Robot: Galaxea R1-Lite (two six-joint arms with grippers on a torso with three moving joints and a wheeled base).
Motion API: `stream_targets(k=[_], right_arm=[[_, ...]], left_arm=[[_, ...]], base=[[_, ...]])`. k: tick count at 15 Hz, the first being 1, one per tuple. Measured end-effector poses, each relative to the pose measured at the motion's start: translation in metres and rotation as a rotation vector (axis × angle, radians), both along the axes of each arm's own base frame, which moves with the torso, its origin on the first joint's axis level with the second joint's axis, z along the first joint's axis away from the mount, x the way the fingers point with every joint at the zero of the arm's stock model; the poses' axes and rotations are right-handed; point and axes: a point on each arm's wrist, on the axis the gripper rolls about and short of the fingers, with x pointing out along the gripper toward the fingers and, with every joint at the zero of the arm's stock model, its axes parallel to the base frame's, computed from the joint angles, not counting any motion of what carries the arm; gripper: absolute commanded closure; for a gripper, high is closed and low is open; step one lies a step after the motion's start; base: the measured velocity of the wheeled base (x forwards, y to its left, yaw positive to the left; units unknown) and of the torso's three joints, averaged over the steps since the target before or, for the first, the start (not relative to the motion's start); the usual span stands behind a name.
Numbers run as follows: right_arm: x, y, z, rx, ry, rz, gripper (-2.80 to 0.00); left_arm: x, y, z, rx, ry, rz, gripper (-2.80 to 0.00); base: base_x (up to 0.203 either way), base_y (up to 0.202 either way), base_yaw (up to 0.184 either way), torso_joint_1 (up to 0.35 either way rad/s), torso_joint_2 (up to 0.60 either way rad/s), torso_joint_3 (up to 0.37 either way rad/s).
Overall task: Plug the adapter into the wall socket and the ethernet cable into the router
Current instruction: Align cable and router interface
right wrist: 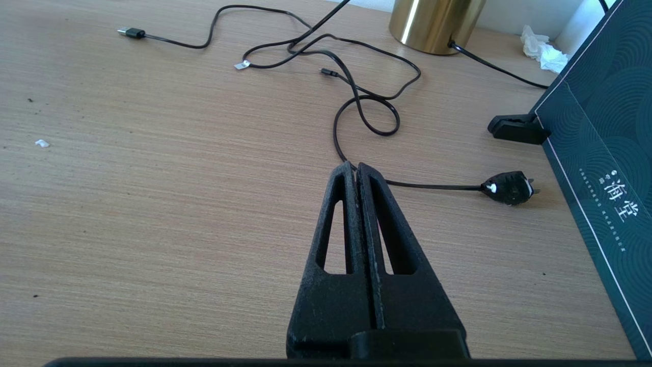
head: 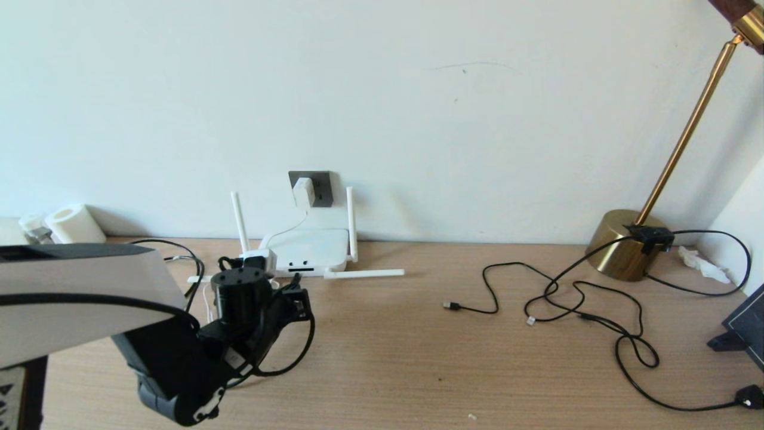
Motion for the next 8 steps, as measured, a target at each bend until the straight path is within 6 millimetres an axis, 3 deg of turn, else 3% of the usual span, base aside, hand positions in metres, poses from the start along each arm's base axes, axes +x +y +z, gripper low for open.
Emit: stream_targets(k=[8], right_arm=[[0.0000, 0.0000, 0.0000, 0.000, 0.000, 0.000, 0.00]], left_arm=[[0.0028, -0.0014, 0.0012, -0.004, -0.010, -0.001, 0.00]], base=[[0.000, 0.000, 0.000, 0.000, 0.00, 0.000]])
